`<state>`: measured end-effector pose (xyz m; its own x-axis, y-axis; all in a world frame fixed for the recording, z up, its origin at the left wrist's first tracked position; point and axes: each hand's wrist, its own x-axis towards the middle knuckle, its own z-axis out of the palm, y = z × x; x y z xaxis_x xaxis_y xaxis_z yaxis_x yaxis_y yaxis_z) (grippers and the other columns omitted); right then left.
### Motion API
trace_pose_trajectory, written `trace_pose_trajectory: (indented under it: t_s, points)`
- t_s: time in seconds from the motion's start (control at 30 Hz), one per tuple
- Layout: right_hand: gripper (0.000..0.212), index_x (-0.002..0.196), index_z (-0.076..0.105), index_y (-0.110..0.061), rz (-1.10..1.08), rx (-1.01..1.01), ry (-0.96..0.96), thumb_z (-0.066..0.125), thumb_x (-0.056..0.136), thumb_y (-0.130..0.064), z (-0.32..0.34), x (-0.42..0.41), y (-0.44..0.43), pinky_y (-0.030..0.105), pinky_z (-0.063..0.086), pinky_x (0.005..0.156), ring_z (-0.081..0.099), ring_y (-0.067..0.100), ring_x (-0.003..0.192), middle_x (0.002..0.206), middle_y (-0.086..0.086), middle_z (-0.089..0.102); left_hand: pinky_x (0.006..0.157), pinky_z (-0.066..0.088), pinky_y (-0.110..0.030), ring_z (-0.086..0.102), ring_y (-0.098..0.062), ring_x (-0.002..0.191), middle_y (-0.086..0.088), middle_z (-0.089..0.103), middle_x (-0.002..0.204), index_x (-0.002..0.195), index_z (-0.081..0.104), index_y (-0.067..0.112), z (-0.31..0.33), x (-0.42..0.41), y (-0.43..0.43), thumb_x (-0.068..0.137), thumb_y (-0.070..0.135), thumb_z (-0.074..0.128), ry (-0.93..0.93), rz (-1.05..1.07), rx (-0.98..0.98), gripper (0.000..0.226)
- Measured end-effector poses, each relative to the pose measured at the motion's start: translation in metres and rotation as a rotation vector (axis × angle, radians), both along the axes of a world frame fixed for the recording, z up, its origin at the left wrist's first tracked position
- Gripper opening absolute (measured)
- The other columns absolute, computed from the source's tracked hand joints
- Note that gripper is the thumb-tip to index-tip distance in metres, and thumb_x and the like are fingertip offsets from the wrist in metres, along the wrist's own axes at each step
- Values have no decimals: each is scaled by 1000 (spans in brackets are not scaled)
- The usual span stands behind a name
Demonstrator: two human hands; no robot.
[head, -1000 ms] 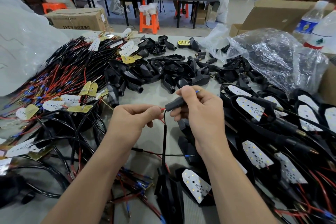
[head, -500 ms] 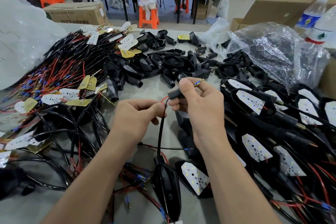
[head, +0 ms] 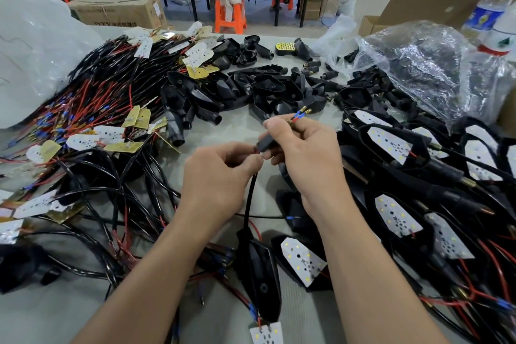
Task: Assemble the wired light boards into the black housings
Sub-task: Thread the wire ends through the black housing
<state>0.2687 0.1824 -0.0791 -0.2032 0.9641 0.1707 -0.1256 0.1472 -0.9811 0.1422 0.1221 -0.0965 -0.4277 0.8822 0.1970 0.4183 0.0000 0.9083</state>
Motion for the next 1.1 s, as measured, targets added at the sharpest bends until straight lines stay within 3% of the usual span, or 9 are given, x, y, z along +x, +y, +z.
trace_pose_trajectory:
  t_s: [0.13, 0.2, 0.37, 0.5, 0.67, 0.83, 0.9, 1.0, 1.1]
  points:
    - [19, 82, 71, -12, -4, -37, 26, 61, 97, -20, 2, 1, 0, 24, 49, 53, 63, 17, 57, 72, 8, 74, 63, 47, -18, 60, -2, 61, 4, 73, 66, 71, 80, 32, 0, -5, 4, 86, 21, 78, -138, -90, -67, 19]
    - [22, 86, 71, -10, -2, -52, -1, 59, 97, -25, 3, 1, 0, 28, 49, 56, 64, 18, 59, 74, 10, 74, 64, 49, -15, 59, -1, 61, 4, 74, 66, 70, 81, 30, 1, -5, 4, 86, 19, 76, -174, -111, -22, 20]
    - [31, 91, 72, -3, 35, -100, -24, 50, 104, -21, 8, 2, -2, 31, 50, 58, 61, 21, 62, 76, 18, 73, 58, 45, -21, 57, -7, 58, -6, 71, 65, 71, 79, 25, 1, -4, 1, 80, 23, 76, -114, -61, 26, 9]
    - [27, 94, 72, 0, 70, -115, -48, 53, 102, -18, 11, 3, -4, 25, 49, 56, 59, 20, 63, 82, 13, 76, 62, 53, -12, 75, -9, 65, 5, 77, 70, 89, 78, 28, 6, -5, -4, 75, 13, 87, -188, -44, 53, 21]
    - [27, 86, 76, -9, 37, -104, -92, 57, 100, -22, 8, 4, -3, 28, 53, 62, 64, 14, 65, 73, 2, 72, 67, 59, -24, 74, -10, 67, 4, 78, 73, 91, 78, 34, 6, -2, -6, 71, 21, 89, -153, -126, 46, 27]
    - [23, 80, 78, -18, 6, -37, -252, 62, 91, -30, 4, -1, -5, 35, 50, 67, 66, 11, 72, 77, -2, 76, 63, 51, -23, 66, -3, 57, 5, 76, 68, 90, 74, 29, 3, -3, -3, 71, 38, 86, -128, -122, -10, 24]
    - [23, 81, 77, -13, 6, -19, -227, 62, 90, -29, 4, -1, -6, 35, 53, 66, 65, 15, 70, 78, 4, 76, 65, 50, -28, 66, -4, 58, 7, 76, 67, 86, 76, 32, 3, -6, -3, 72, 40, 85, -99, -102, -17, 18]
    - [27, 78, 76, -10, -32, -58, -40, 56, 95, -17, 6, 3, -5, 31, 46, 55, 59, 19, 61, 74, 11, 71, 69, 55, -37, 70, -17, 67, 10, 75, 67, 80, 78, 44, 7, -8, -3, 74, 43, 81, -39, -99, -32, 7]
    - [32, 78, 73, -9, -92, -110, 63, 50, 101, -10, 8, 6, -2, 28, 40, 51, 54, 18, 57, 69, 8, 68, 66, 51, -27, 70, -12, 72, 13, 76, 72, 78, 79, 45, 9, -12, -3, 70, 46, 78, -23, -117, -90, 8]
